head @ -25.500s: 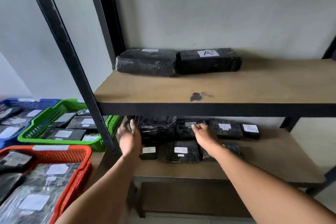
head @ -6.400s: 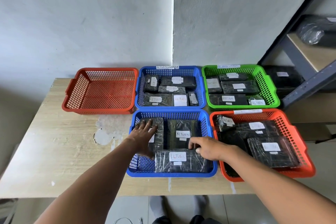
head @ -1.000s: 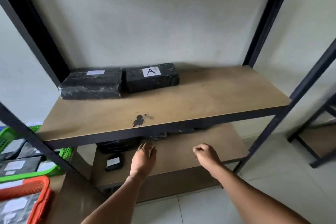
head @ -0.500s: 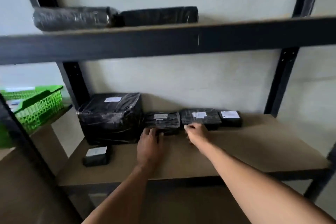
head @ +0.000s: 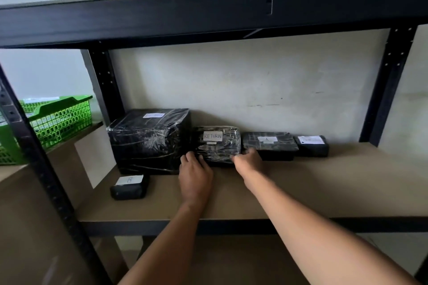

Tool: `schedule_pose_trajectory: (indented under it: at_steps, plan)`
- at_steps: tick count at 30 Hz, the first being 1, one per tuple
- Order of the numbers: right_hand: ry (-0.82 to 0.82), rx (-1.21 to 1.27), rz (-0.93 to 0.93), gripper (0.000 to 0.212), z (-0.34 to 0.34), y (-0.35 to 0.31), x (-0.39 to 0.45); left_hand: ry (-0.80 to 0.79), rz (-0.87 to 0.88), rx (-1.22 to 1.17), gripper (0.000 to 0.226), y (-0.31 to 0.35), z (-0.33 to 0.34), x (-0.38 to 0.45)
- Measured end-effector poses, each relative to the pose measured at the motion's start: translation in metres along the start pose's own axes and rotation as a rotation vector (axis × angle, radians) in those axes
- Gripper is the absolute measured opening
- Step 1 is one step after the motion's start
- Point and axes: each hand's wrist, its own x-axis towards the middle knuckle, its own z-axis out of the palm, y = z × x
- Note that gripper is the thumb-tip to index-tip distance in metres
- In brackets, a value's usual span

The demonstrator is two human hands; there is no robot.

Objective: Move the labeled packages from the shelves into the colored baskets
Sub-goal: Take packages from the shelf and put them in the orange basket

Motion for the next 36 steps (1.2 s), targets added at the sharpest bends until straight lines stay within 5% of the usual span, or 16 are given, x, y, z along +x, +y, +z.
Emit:
schedule_pose_trajectory:
  at_steps: [8,11,15,21,36]
  plan:
    - [-0.098,0.181,-0.072,0.045,-0.03,0.016,-0.002,-0.132,-0.163,-0.172,0.037,0.001,-0.012,-0.001]
    - [-0.159,0.236,-0.095,0.023,-0.045,0.018,-0.002,-0.186,-0.253,-0.335,0.047,0.002,-0.016,0.003]
    - [-0.248,0.258,-0.132,0.017,-0.056,0.019,-0.004,-0.271,-0.399,-0.658,0.04,-0.003,-0.021,0.01]
    - [-0.282,0.373,-0.193,0.013,-0.053,0.027,-0.016,-0.346,-0.488,-0.837,0.038,-0.011,-0.02,0.015]
    - [-0.272,0.389,-0.254,0.014,-0.053,0.035,-0.018,-0.328,-0.514,-0.848,0.042,-0.012,-0.021,0.014]
